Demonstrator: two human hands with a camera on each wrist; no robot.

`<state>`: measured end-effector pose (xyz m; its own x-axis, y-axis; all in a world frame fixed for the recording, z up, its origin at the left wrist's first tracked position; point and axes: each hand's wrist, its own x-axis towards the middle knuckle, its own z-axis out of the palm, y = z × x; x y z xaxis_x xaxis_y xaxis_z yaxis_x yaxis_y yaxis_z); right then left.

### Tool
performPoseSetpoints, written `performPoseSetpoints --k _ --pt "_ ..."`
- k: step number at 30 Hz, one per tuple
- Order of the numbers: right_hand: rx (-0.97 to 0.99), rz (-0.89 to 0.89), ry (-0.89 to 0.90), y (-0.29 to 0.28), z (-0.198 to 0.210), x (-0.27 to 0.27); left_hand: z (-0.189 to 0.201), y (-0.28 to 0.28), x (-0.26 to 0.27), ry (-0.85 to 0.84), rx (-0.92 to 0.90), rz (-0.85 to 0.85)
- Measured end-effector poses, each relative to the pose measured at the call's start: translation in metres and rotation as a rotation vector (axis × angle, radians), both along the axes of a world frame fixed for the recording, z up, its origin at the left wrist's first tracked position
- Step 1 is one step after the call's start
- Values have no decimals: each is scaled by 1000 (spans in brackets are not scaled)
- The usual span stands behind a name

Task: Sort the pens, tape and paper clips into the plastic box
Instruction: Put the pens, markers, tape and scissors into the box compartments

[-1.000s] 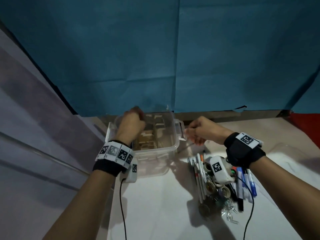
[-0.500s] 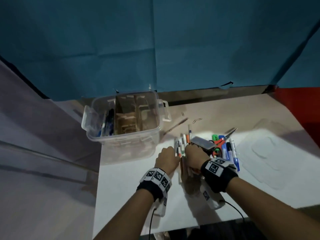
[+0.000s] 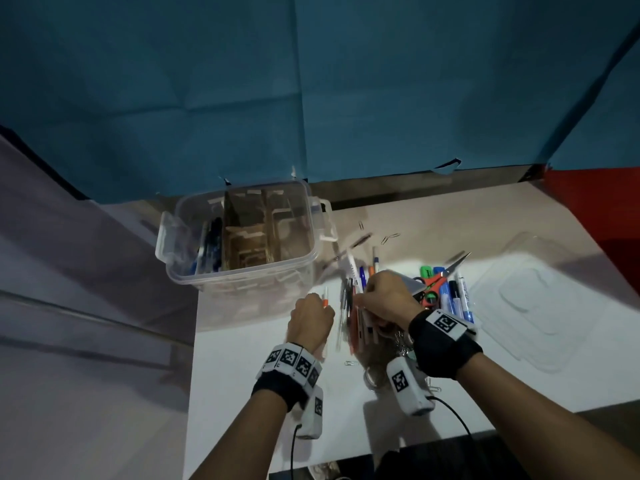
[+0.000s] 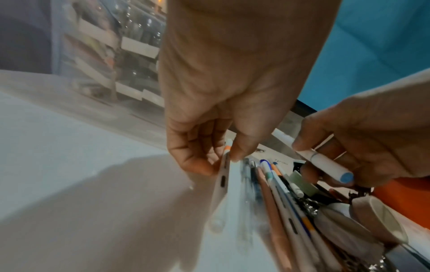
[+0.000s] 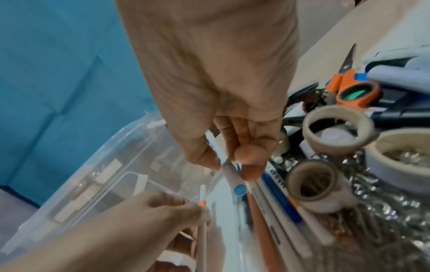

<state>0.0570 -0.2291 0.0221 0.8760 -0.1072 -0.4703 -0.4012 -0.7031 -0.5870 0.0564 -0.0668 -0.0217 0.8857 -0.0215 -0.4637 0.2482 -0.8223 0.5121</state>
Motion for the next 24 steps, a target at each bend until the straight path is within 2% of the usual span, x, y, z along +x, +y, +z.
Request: performPoseSetpoints --k 4,14,16,19,24 --pt "11 0 13 28 -12 -1 2 4 -4 -29 17 -6" --pt "-228 86 6 68 -33 -5 -10 10 -21 -51 -19 53" --pt "-185 47 32 65 -31 -5 -6 10 -20 -19 -70 71" --pt "-44 -105 57 45 -22 -4 0 5 -14 -11 -111 52" --pt "156 -283 -23 -11 12 -8 2 -24 -6 -43 -36 -73"
